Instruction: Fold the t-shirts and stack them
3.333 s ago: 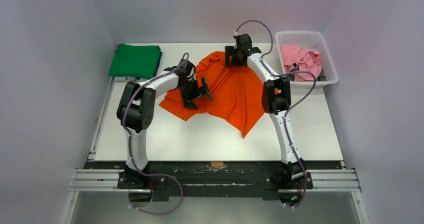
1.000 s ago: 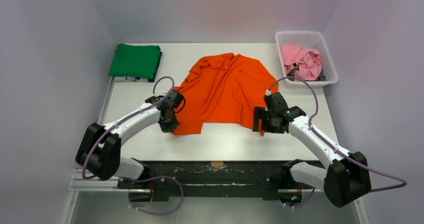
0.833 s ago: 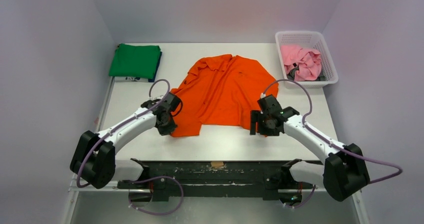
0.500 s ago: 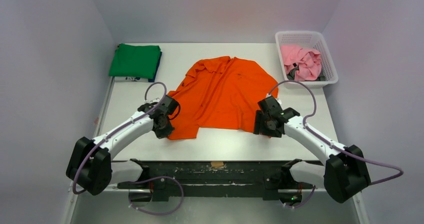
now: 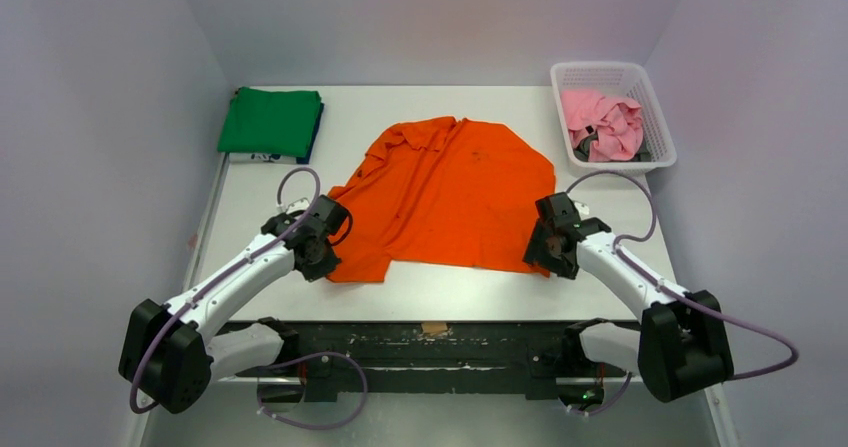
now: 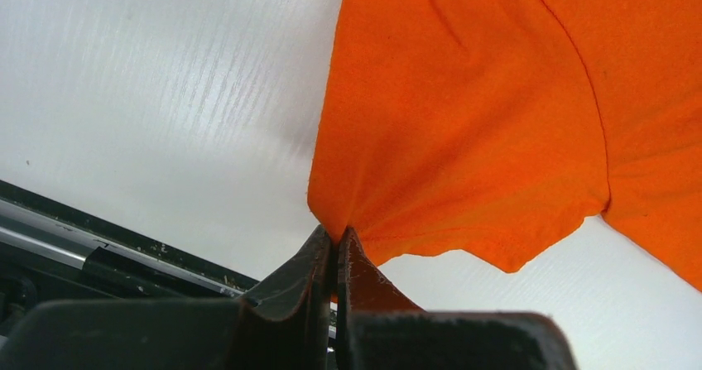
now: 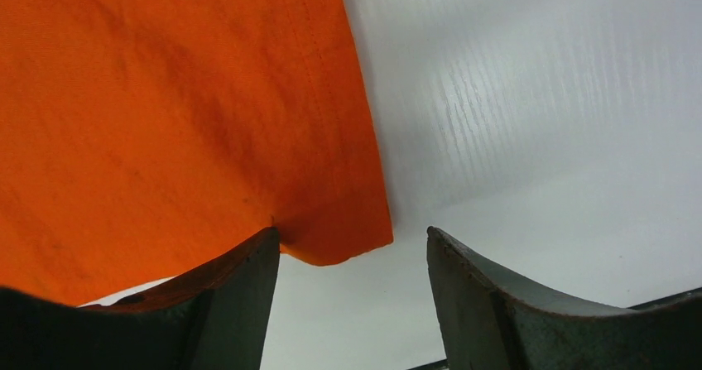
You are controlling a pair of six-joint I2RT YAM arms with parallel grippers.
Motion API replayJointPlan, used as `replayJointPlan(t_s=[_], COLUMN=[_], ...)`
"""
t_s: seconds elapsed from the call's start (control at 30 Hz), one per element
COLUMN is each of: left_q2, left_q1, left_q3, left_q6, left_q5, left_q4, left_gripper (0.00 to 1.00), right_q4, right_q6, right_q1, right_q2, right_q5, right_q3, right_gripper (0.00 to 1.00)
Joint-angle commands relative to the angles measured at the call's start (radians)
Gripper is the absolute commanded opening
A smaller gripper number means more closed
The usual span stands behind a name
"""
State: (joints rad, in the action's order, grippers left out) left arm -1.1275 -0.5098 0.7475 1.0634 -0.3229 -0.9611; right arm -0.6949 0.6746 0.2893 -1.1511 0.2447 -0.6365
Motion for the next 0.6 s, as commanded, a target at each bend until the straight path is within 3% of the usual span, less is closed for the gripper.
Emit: replayJointPlan(t_s=[0.0,0.1,0.2,0.4,0.57], left_q2=[0.022,0.033,0.041,0.055,0.108], left_q1=[0.004,0.004,0.004,0.005,0.004], left_q3=[-0.004,-0.003,-0.002,-0.01,0.001], left_q6=[0.007,0.006,0.004,0.01,-0.01], left_q5=[-0.021,-0.032,-0.029,-0.013,0.014], left_q4=[-0.03,-0.04,-0.035,-0.023,0.033], left_gripper=[0.0,0.0,0.0,0.0,0.0], right_q4=[0.092,0.119,0.11,0.129,0.19], right_q6=[0.037,0.048,0.06,0.09,0.101], right_q1=[-0.004,-0.004,-0.005,-0.005,-0.004], right_q2=[-0.059,-0.061,-0.062,-0.056,-0.045], right_q5=[0.0,0.023,-0.007,-0.018,-0.026], right_q3=[0.022,0.071,0.075,0.096,0.12], right_gripper=[0.62,0.58,0.47,0.42,0.06])
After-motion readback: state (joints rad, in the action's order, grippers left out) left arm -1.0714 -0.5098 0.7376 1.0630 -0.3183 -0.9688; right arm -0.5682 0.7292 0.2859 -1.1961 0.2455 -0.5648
